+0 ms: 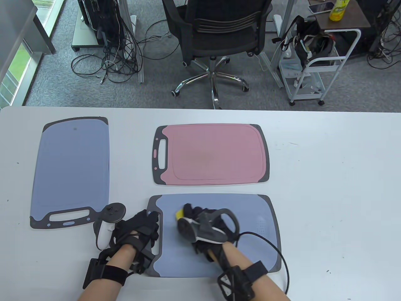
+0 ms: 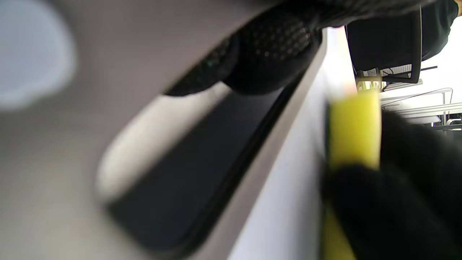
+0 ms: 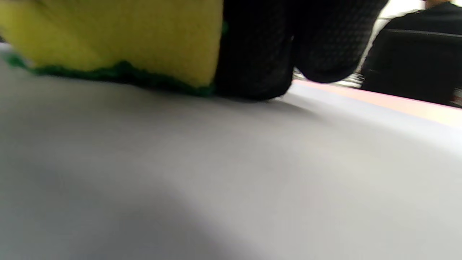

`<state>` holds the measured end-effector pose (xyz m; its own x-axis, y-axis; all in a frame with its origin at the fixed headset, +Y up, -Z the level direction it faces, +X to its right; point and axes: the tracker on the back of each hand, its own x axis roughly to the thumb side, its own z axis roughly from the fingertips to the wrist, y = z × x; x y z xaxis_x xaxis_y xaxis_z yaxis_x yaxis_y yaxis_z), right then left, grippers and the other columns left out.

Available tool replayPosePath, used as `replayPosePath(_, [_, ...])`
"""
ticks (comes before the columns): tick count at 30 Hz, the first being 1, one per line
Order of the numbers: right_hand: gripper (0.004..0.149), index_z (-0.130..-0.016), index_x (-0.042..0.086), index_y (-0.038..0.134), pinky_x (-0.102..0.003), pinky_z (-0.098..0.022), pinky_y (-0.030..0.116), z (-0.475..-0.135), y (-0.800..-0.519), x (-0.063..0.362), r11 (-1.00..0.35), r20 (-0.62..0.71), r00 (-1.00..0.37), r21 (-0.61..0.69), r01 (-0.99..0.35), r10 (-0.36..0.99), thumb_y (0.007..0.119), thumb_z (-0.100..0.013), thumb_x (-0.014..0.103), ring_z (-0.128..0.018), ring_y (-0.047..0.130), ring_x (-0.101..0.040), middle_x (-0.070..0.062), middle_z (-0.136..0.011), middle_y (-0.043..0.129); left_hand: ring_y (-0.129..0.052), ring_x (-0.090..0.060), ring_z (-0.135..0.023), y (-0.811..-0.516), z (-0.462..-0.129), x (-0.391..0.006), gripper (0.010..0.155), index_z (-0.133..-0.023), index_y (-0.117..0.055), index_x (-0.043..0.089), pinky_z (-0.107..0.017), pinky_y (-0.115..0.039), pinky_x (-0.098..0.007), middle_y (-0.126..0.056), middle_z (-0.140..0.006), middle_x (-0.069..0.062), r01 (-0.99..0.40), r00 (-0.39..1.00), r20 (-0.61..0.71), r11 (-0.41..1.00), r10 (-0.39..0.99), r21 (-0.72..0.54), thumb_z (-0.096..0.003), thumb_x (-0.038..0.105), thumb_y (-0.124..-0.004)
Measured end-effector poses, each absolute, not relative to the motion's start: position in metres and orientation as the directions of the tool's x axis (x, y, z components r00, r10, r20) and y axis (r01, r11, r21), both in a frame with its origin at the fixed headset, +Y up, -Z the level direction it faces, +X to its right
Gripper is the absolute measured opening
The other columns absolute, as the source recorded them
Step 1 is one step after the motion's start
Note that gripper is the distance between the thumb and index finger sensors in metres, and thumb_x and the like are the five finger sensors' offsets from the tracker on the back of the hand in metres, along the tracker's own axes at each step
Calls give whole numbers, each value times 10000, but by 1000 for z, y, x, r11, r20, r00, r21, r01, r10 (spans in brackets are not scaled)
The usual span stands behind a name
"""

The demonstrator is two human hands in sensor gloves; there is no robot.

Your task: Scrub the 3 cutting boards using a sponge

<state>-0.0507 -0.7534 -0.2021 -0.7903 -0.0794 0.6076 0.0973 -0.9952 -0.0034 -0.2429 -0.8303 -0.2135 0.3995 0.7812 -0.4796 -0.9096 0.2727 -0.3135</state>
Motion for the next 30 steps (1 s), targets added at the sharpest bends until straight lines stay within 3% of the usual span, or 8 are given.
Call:
replayPosePath(4, [721,-1017,148,601,-436,-479,795,-203,-752,-58,-990,607,-786,-9,141,-118,669,-450,588,-506,918,-173,-66,-735,830,-1049,22,-391,-831,-213,-244,519,-939,-685,183,-294,-996,-226,-925,-664,108,-917,384,-491,259,782,-304,-593,570,-667])
replayPosePath(9, [708,-1008,145,625,-455,-465,792,-225,-760,63,-983,351,-924,38,178,-153,687,-445,568,-492,926,-199,-85,-727,848,-1066,-3,-391,-830,-215,-242,530,-931,-701,164,-286,-998,-246,-937,-663,81,-910,399,-490,269,775,-315,-577,558,-684])
replayPosePath(13, [708,-1008,114,619,-461,-467,785,-229,-771,191,-975,14,-986,152,165,-165,685,-457,553,-497,920,-209,-106,-728,843,-1070,-14,-402,-830,-216,-243,533,-935,-699,160,-295,-999,-255,-937,-671,72,-912,388,-494,246,778,-328,-575,553,-692])
replayPosePath(16, [707,-1004,97,631,-460,-461,786,-226,-772,218,-975,-51,-987,168,144,-155,694,-462,548,-492,923,-211,-118,-729,847,-1072,-12,-396,-830,-216,-242,534,-932,-702,163,-285,-1000,-252,-941,-665,75,-906,403,-488,264,774,-331,-574,559,-694])
replayPosePath(19, [717,-990,63,646,-455,-450,793,-226,-769,177,-984,70,-990,124,127,-119,701,-462,544,-474,926,-203,-128,-703,855,-1070,-8,-395,-830,-217,-242,533,-931,-701,165,-285,-999,-248,-940,-665,79,-905,407,-485,270,774,-329,-572,560,-694])
replayPosePath(23, [719,-992,74,641,-450,-451,796,-211,-763,48,-993,425,-903,61,99,-64,695,-460,554,-469,922,-193,-122,-695,849,-1071,-11,-399,-829,-216,-242,535,-934,-699,163,-288,-999,-251,-939,-668,76,-906,403,-486,263,775,-332,-572,557,-699])
replayPosePath(27, [732,-1000,84,621,-448,-468,793,-175,-758,-49,-992,651,-752,-18,125,-107,681,-454,567,-481,918,-186,-110,-706,839,-1071,-15,-401,-829,-216,-242,535,-936,-698,162,-290,-999,-252,-938,-671,74,-906,402,-485,261,777,-332,-572,554,-703])
replayPosePath(30, [731,-1000,102,620,-445,-474,793,-169,-759,-61,-985,655,-737,-70,157,-164,669,-447,578,-488,919,-182,-84,-708,841,-1072,-15,-400,-829,-216,-242,536,-937,-697,162,-291,-998,-256,-938,-673,72,-907,399,-486,256,778,-334,-571,553,-706])
